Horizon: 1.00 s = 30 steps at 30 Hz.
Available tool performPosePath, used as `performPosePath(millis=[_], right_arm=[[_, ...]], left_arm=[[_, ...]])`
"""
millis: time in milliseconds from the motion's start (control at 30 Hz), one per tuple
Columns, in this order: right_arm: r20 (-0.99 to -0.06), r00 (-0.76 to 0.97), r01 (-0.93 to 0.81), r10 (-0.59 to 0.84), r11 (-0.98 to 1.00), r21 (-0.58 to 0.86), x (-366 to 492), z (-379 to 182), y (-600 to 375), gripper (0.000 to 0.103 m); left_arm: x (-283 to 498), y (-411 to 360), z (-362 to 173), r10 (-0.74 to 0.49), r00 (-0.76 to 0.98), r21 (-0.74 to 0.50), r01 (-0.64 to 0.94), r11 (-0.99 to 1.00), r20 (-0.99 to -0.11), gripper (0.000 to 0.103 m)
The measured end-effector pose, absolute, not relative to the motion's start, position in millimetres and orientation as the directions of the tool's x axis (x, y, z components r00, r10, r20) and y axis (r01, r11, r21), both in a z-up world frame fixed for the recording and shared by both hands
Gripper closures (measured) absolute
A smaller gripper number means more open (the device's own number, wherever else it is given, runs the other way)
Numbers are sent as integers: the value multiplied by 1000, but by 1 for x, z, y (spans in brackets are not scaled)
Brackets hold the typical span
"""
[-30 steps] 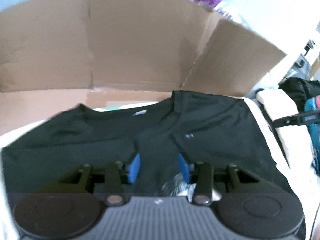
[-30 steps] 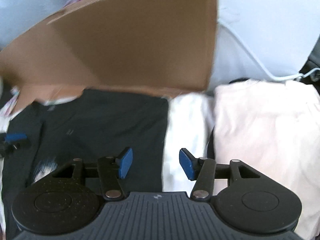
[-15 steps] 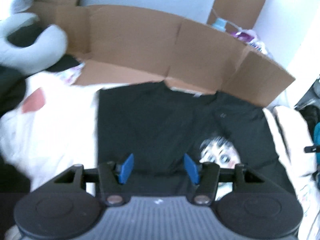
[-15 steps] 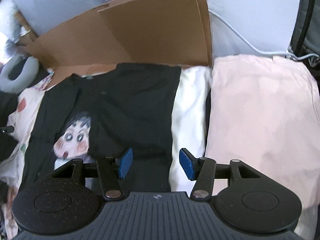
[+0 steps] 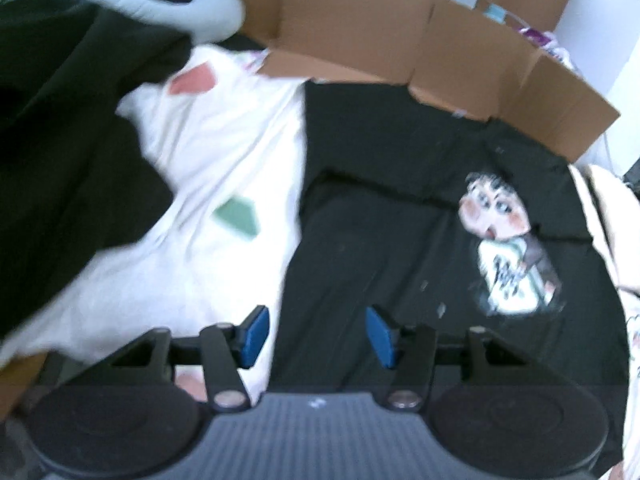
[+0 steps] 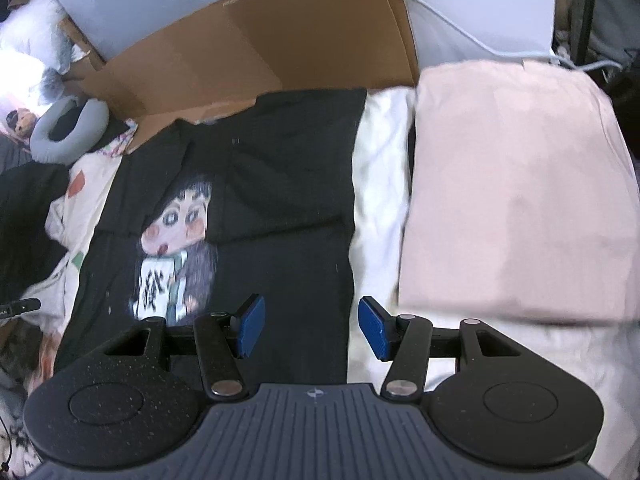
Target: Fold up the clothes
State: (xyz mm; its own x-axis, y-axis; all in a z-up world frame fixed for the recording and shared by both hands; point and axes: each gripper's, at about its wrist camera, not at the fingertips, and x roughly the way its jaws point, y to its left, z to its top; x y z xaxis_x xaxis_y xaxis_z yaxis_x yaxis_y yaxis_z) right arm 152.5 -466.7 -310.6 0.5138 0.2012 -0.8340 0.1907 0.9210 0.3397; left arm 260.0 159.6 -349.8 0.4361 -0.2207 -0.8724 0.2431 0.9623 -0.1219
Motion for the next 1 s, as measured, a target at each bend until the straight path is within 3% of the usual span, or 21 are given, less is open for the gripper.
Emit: performPosePath(millis=[700,1000], right_arm=[[-903,352,270,246,897,350,37,-370,-449,45],[-928,236,287,287,892,349,3,-400,-436,59]], left_arm=[[166,221,-402,-114,329,-84,102,991,-937,54],[144,232,-414,-79,272,-56,91,994,-959,59]])
